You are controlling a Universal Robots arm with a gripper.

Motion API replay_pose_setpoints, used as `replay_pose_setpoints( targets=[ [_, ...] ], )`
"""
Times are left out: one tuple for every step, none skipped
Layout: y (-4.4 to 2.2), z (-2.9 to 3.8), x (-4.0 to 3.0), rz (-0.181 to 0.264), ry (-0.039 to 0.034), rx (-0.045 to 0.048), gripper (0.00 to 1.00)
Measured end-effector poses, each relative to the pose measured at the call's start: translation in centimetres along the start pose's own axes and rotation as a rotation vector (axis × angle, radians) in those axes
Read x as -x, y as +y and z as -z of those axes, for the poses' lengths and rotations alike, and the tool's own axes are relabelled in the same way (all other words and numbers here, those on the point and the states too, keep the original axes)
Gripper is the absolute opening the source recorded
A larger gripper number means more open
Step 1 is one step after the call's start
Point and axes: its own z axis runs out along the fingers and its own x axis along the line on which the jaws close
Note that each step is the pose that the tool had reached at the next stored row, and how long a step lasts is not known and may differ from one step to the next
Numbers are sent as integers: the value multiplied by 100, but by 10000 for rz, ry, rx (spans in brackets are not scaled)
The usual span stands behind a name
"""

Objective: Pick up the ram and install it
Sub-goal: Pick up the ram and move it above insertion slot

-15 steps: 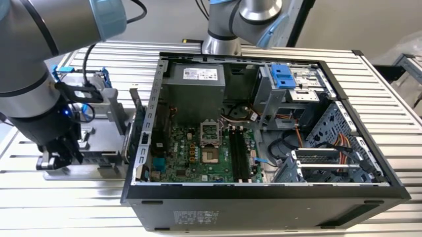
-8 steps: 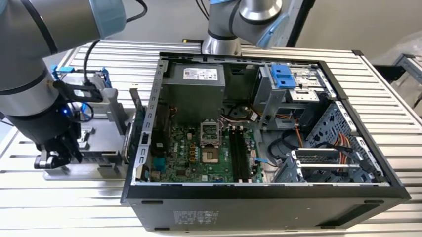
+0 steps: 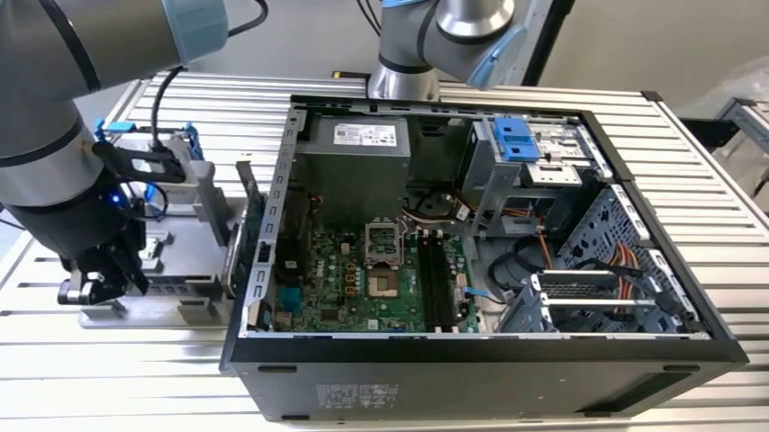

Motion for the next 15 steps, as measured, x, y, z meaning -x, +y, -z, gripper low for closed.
replay_pose_setpoints(
  targets=[
    [0,10,0,0,0,-1,0],
    [1,19,0,0,-1,-1,0],
    [1,29,0,0,-1,-1,0],
    [1,40,0,0,-1,-1,0],
    [2,50,0,1,-1,-2,0],
    [3,58,0,1,0,-2,0],
    [4,66,0,1,-1,-3,0],
    [5,74,1,0,-1,-4,0],
    [5,82,0,0,-1,-4,0],
    [6,91,0,1,-1,-4,0],
    [6,102,0,1,0,-4,0],
    [7,113,1,1,-1,-4,0],
    [7,125,1,0,-1,-4,0],
    [8,135,1,0,-2,-5,0],
    [8,146,1,0,-1,-5,0]
  ],
)
